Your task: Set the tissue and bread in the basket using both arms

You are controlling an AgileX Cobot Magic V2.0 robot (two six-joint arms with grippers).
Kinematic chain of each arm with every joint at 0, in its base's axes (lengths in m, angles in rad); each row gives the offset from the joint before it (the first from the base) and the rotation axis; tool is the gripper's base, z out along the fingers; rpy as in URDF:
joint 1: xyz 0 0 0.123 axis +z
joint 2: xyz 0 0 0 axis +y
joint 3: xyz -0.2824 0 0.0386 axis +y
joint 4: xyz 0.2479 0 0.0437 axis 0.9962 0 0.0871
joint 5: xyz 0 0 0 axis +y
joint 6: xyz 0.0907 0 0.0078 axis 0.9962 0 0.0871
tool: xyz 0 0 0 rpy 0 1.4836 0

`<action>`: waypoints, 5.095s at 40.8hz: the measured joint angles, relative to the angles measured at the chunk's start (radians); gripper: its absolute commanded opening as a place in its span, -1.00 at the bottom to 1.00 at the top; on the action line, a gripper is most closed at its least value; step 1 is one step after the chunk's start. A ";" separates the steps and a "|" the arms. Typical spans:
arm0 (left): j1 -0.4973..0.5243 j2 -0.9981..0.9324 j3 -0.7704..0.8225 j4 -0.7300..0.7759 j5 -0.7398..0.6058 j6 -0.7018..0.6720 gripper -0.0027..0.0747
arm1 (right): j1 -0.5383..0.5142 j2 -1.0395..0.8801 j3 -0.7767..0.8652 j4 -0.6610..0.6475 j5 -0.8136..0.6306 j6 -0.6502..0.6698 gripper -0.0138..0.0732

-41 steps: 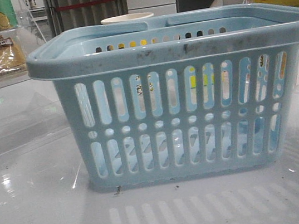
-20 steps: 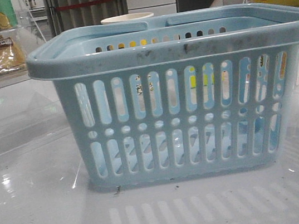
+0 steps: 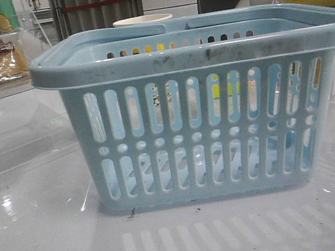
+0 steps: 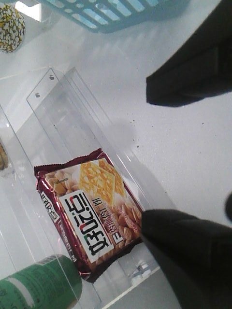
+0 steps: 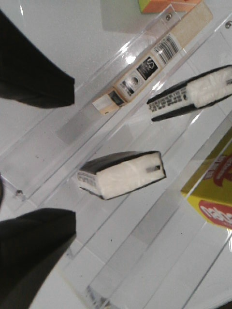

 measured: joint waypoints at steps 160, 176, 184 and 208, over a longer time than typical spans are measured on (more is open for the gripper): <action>0.000 0.169 -0.084 -0.029 -0.043 0.000 0.56 | 0.627 -0.931 0.545 0.045 0.243 -0.095 0.68; 0.060 0.574 -0.479 -0.096 -0.051 0.000 0.55 | 0.627 -0.931 0.545 0.045 0.243 -0.095 0.68; 0.100 0.760 -0.671 -0.226 -0.063 0.000 0.55 | 0.627 -0.931 0.545 0.045 0.243 -0.095 0.68; 0.108 1.070 -0.838 -0.411 -0.267 0.000 0.55 | 0.627 -0.931 0.545 0.045 0.243 -0.095 0.68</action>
